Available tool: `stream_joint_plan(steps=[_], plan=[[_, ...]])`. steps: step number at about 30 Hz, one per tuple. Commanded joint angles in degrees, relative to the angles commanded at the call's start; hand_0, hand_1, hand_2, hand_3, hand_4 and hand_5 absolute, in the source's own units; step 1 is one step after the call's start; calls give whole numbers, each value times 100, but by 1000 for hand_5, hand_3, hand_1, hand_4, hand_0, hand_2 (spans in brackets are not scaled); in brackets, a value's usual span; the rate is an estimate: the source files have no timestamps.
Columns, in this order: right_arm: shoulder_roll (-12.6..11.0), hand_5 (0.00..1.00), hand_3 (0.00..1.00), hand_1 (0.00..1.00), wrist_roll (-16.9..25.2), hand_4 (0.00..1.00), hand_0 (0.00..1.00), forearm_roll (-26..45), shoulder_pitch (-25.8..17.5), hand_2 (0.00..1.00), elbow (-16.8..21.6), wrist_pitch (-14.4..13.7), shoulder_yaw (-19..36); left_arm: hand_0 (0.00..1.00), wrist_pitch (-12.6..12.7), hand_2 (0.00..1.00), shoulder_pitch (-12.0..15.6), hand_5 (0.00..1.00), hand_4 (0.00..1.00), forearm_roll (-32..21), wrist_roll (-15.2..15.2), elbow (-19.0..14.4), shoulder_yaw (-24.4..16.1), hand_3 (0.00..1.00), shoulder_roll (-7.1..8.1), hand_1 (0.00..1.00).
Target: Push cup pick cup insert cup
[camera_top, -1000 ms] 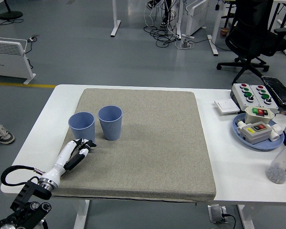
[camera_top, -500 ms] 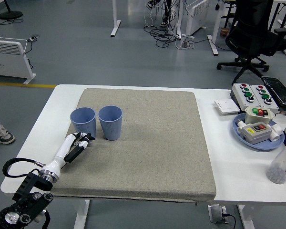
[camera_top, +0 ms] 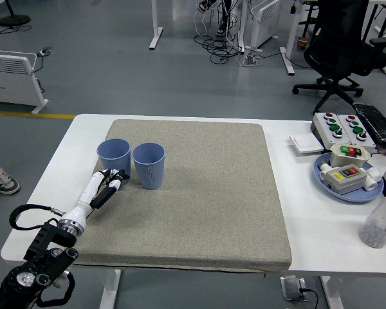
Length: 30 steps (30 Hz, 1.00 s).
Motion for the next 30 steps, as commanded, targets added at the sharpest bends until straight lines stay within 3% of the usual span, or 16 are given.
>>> stream_joint_plan(steps=[13,30], plan=[[16,389,600,670,-19,166,731,-91,8,710,5,8,50,703,-58,691,-352,998,555,-489,-111,557,465,581,-54,732],[39,389,600,670,-62,167,731,-289,40,709,13,29,159,715,-116,694,-614,998,550,-947,-274,926,811,586,-128,738]])
